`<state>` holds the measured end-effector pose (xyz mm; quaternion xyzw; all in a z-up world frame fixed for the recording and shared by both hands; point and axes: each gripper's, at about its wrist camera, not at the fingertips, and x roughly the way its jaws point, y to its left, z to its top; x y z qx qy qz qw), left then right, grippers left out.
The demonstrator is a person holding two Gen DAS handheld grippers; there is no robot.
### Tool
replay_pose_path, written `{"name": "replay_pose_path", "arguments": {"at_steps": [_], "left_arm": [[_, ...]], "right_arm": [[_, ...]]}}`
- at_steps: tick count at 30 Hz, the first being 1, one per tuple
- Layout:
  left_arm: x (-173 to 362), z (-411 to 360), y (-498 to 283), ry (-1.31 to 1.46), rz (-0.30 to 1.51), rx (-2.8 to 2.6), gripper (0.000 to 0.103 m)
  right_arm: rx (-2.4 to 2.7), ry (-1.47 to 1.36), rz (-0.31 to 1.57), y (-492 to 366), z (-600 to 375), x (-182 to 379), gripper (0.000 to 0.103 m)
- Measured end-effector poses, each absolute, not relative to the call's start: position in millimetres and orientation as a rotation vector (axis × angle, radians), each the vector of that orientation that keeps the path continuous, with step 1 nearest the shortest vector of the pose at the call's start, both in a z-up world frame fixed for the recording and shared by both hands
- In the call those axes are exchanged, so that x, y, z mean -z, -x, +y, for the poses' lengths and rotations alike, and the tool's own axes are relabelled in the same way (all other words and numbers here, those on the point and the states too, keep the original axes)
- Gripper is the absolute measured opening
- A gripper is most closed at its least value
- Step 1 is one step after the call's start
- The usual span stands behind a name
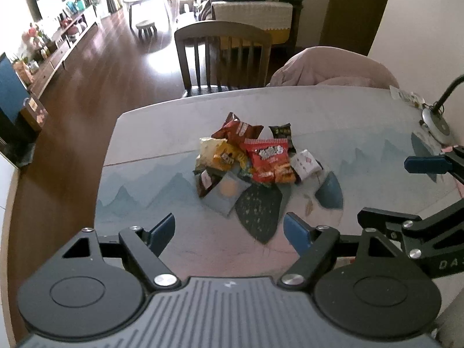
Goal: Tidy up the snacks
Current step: 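Move both tools back over the snack pile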
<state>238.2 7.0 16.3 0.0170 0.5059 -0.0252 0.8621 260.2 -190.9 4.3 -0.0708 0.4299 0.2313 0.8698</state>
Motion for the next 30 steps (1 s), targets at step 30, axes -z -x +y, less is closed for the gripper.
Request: {"name": "replay_pose_path", "arguments": {"at_steps": [30], "left_arm": [[154, -7, -404, -0.199, 1.389, 0.134, 0.082]], "right_arm": [[-0.415, 0.204, 1.244, -459, -216, 157, 0.096]]}}
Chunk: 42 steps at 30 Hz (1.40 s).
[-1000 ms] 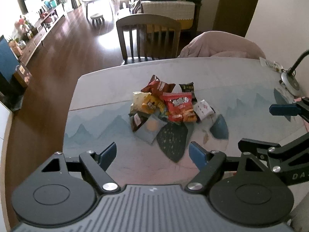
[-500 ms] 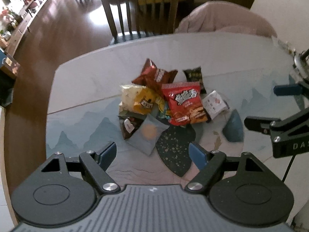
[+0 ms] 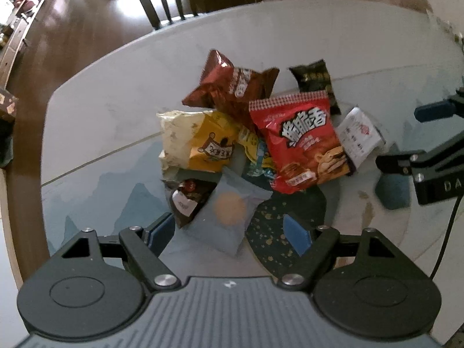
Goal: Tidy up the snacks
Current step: 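Move both tools back over the snack pile, then grasp the white milk-tablet packet with the right tool while the left tool grasps the blue cookie packet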
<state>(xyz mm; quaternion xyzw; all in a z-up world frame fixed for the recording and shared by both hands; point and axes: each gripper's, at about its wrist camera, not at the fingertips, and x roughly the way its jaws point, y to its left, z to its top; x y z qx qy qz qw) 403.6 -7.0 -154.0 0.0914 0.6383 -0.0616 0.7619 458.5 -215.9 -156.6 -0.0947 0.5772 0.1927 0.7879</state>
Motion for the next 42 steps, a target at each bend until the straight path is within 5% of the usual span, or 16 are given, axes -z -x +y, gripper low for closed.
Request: {"name": "replay_pose_path", "arguments": {"at_steps": [21, 32, 42], "left_arm": [[228, -2, -418, -0.295, 1.467, 0.196, 0.076], [226, -1, -413, -0.252, 1.447, 0.181, 0.05], [216, 10, -398, -0.184, 1.418, 0.11, 0.04]], "right_arm": [[-0.469, 0.294, 1.295, -478, -207, 212, 0.08], [-0.472, 0.309, 1.234, -471, -204, 207, 0.059], [-0.428, 0.222, 1.216, -457, -225, 190, 0.036]]}}
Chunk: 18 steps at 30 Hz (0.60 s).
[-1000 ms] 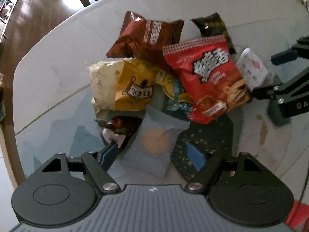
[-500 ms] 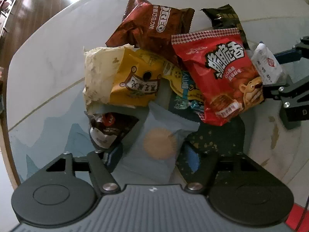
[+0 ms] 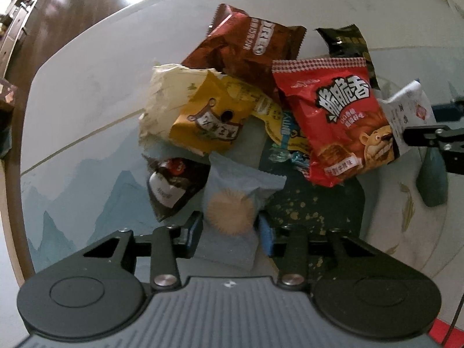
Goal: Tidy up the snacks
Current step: 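Grasp the white milk-tablet packet with the right tool while the left tool grasps the blue cookie packet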
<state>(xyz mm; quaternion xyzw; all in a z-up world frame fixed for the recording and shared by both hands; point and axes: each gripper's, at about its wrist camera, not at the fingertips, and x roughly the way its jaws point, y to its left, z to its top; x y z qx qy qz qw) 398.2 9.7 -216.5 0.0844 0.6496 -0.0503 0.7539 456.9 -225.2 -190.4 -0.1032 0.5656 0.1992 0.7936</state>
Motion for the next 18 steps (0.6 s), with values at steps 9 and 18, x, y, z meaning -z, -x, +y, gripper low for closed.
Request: {"name": "replay_pose_path", "arguments": {"at_steps": [9, 18], "left_arm": [[211, 17, -386, -0.164, 1.414, 0.076, 0.04], [216, 18, -388, -0.157, 1.419, 0.069, 0.04]], "right_arm": [[-0.399, 0.201, 1.242, -455, -229, 191, 0.038], [-0.349, 0.181, 1.232, -465, -205, 206, 0.066]]}}
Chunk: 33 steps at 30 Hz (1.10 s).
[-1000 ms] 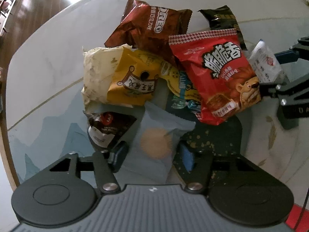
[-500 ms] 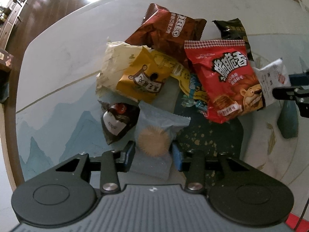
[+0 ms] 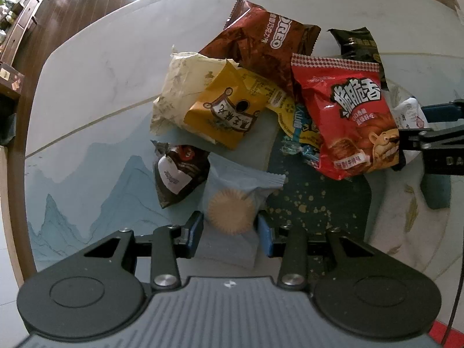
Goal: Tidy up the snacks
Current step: 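Grasp the white milk-tablet packet with the right tool while the left tool grasps the blue cookie packet, then lift the white packet and blue cookie packet with both tools toward the box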
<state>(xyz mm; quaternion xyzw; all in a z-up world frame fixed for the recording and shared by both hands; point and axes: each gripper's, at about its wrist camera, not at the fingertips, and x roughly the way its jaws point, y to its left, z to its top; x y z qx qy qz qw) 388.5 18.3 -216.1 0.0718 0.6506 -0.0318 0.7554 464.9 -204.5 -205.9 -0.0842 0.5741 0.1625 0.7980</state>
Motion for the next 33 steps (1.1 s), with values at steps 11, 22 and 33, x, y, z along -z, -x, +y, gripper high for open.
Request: {"name": "replay_pose_path", "arguments": {"at_steps": [11, 22, 33], "left_arm": [[217, 13, -394, -0.152, 1.425, 0.047, 0.039], [197, 18, -389, -0.108, 1.383, 0.025, 0.039], [148, 17, -369, -0.075, 1.301, 0.033, 0.021]], "right_arm": [[-0.331, 0.221, 1.202, -461, -195, 210, 0.056], [-0.291, 0.153, 1.183, -448, -220, 199, 0.051], [-0.305, 0.089, 1.118, -412, -239, 148, 0.051]]}}
